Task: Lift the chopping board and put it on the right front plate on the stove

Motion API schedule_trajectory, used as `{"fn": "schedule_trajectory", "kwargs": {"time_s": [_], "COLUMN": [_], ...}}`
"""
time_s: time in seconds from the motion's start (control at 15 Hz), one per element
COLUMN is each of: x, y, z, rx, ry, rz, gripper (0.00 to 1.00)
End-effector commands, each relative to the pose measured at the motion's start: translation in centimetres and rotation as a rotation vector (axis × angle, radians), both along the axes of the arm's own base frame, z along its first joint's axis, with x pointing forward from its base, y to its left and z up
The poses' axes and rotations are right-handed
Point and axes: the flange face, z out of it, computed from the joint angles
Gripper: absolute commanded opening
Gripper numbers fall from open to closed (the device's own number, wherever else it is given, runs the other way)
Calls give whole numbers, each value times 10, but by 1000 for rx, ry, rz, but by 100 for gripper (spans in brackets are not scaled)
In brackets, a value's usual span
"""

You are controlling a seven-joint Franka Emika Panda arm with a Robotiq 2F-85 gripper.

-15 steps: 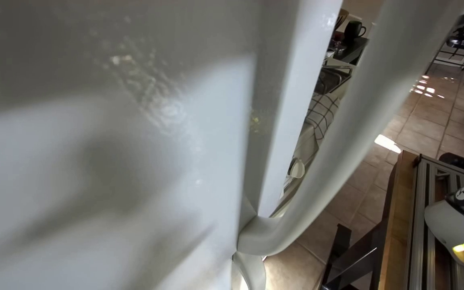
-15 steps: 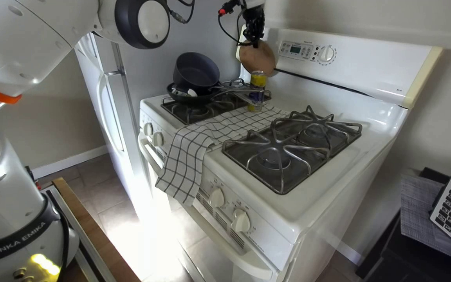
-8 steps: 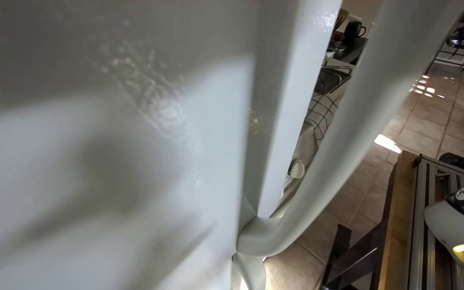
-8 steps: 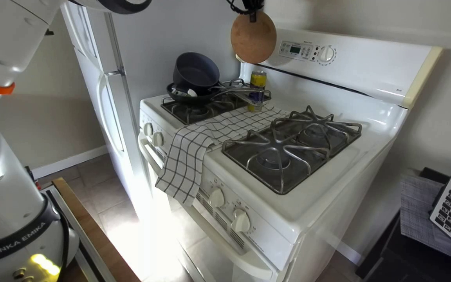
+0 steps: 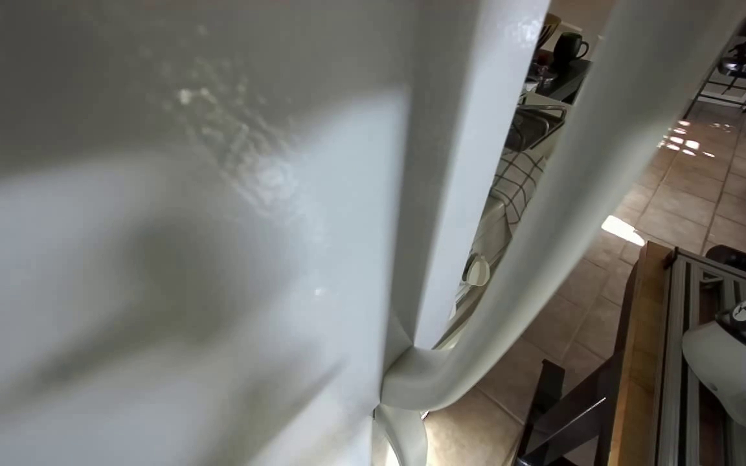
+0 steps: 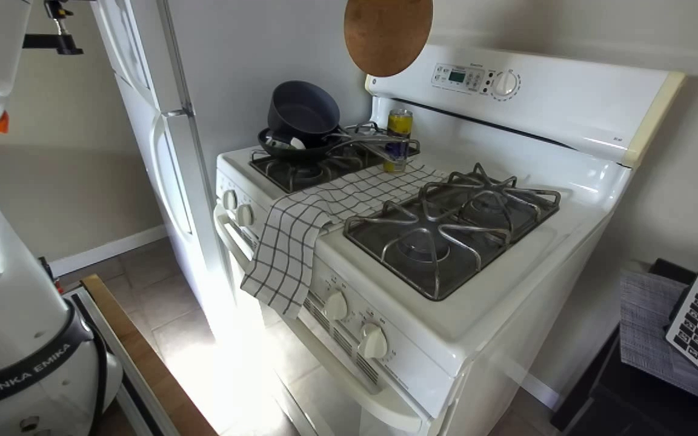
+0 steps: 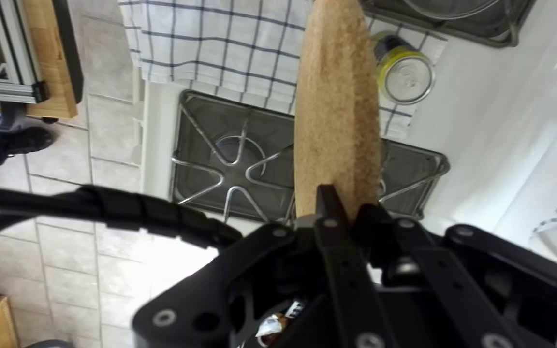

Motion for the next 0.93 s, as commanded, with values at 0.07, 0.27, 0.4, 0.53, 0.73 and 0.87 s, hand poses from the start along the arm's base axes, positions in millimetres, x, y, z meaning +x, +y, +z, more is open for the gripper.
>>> {"fn": "schedule_trajectory", "kwargs": {"time_s": [0.07,0.27,0.4,0.53,0.73,0.87], "x": [-7,-7,-10,-22,-41,-45], "y": [-14,-20,-30,-59,-99,-119], "z": [4,1,-1,0,-5,-5], "rx": [4,6,14,5,-16,-41], "ry": [6,14,28,61,153,185], "rz": [-26,-37,-64,-124,-129,5], "gripper": [14,14,4,4,4,4]}}
